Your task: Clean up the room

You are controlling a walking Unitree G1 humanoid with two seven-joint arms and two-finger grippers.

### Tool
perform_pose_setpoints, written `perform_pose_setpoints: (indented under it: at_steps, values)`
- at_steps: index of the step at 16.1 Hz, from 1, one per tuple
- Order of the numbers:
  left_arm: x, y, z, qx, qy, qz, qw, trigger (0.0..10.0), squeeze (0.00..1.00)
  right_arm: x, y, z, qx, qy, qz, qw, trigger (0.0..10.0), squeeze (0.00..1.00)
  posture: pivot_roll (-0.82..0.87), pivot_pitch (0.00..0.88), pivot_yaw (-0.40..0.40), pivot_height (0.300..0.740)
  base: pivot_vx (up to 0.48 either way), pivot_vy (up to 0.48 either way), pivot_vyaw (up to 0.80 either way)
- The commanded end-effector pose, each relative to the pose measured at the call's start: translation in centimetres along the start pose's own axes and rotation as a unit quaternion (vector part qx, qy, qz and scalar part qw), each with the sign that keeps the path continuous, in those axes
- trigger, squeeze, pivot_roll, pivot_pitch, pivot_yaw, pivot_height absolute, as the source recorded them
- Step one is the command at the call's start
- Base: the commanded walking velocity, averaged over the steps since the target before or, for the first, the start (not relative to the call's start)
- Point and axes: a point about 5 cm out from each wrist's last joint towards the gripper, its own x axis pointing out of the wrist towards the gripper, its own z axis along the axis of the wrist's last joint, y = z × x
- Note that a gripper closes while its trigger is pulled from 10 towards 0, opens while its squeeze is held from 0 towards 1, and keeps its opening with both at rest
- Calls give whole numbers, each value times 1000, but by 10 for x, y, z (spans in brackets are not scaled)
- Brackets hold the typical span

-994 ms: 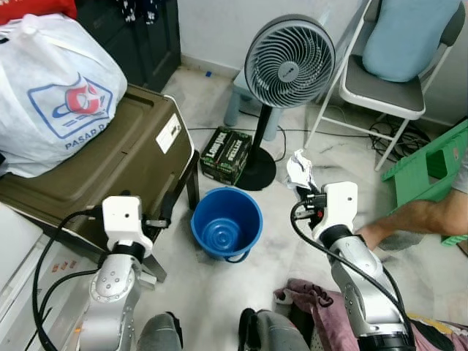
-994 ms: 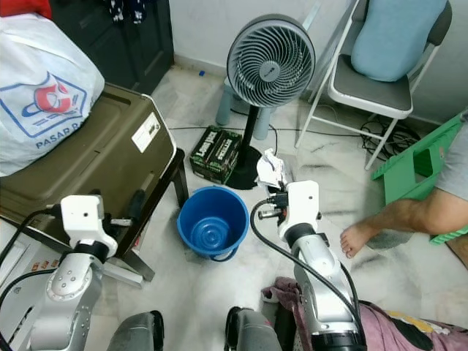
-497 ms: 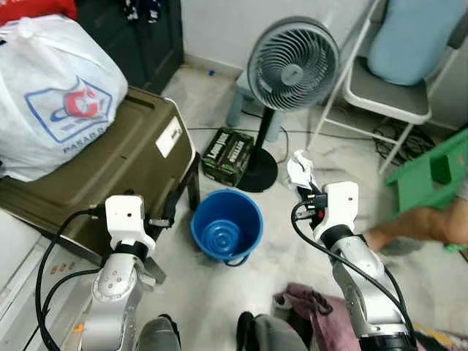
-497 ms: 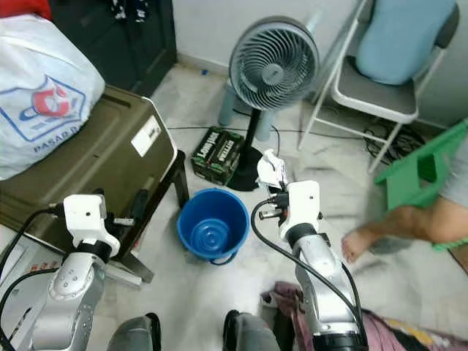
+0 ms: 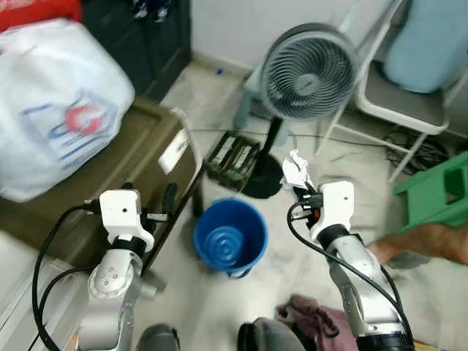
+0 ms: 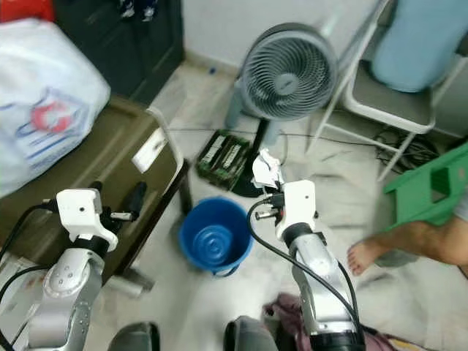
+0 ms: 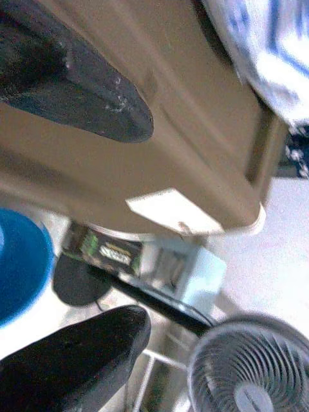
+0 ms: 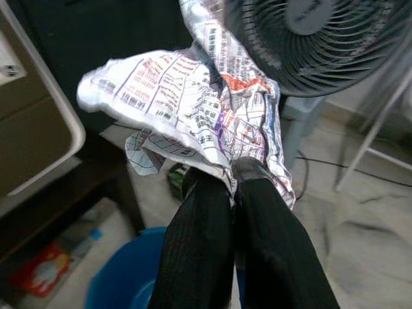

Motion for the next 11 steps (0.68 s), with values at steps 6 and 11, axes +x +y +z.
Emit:
perform_pose_setpoints:
  at_steps: [6, 11]
  values:
    - [-2, -6, -2, -11, 6, -14, 1000, 10000, 0, -2, -2, -2, -3, 4, -2, 1000, 10000, 0, -13, 168, -97, 740, 375, 0, 0]
    - [-4, -10, -2, 21, 9, -45, 999, 10000, 0, 0, -11, -16, -34, 52, -38, 997, 10000, 0, 0, 164, -95, 740, 51, 0, 0]
